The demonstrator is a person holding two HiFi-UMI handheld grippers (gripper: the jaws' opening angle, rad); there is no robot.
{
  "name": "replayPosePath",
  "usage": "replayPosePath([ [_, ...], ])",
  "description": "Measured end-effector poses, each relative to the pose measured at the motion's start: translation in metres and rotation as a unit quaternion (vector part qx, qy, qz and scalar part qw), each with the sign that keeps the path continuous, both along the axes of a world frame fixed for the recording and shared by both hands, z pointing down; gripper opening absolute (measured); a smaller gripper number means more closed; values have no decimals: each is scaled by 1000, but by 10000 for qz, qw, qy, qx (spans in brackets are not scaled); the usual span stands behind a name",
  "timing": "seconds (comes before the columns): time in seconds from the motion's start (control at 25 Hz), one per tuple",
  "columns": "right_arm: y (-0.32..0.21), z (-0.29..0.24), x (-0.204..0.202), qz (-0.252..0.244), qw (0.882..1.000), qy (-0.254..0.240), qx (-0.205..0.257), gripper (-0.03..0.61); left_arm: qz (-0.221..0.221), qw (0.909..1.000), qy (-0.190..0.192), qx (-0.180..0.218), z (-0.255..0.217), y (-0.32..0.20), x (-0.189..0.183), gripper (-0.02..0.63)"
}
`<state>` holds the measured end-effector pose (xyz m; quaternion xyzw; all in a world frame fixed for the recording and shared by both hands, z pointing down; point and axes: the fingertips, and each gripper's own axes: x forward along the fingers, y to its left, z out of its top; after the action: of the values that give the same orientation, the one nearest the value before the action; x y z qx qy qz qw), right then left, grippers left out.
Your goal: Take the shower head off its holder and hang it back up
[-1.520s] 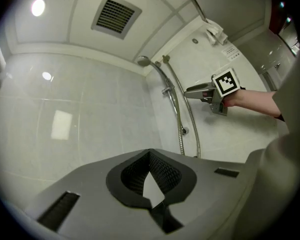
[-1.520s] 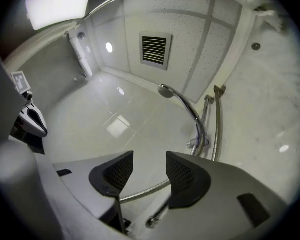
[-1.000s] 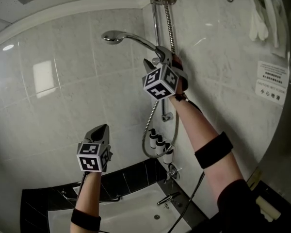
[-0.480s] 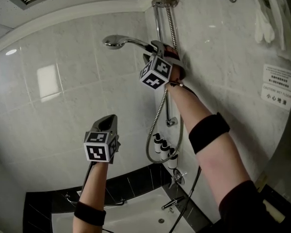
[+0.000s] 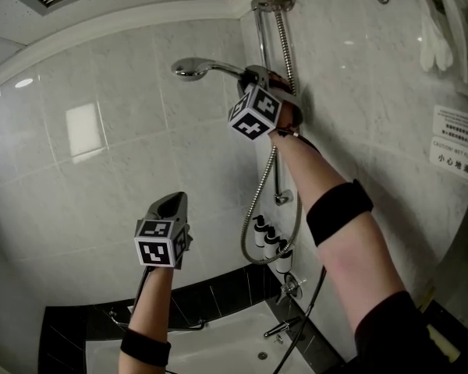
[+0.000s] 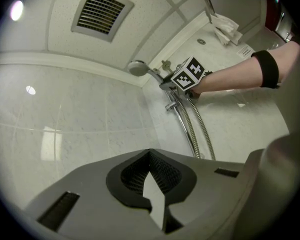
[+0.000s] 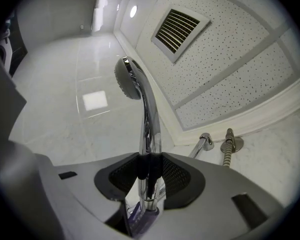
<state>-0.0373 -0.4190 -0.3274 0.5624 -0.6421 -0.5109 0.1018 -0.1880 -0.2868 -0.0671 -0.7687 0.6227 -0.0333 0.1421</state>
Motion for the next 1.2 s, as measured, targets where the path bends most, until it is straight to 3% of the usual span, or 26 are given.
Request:
replayPosePath([
  [0.28, 19, 3, -28, -77, 9987, 470, 200, 149, -129, 9999, 54, -40, 6, 8, -17, 5],
  [0.6, 72, -10, -81, -880, 9954, 287, 225, 149, -368, 9991, 111, -167, 22, 28, -46, 5],
  [0.76, 85, 2, -98, -1250, 9920, 93, -166, 149, -520, 9984, 113, -189, 28, 45, -66, 5],
  [1.0, 107, 41, -108, -2086, 9713, -566, -996, 149, -742, 9965, 126, -360, 53, 70, -96, 5],
  [1.2, 137, 76, -108, -2773, 9392, -1104, -1700, 149, -862, 9948, 162, -513, 77, 87, -109, 5],
])
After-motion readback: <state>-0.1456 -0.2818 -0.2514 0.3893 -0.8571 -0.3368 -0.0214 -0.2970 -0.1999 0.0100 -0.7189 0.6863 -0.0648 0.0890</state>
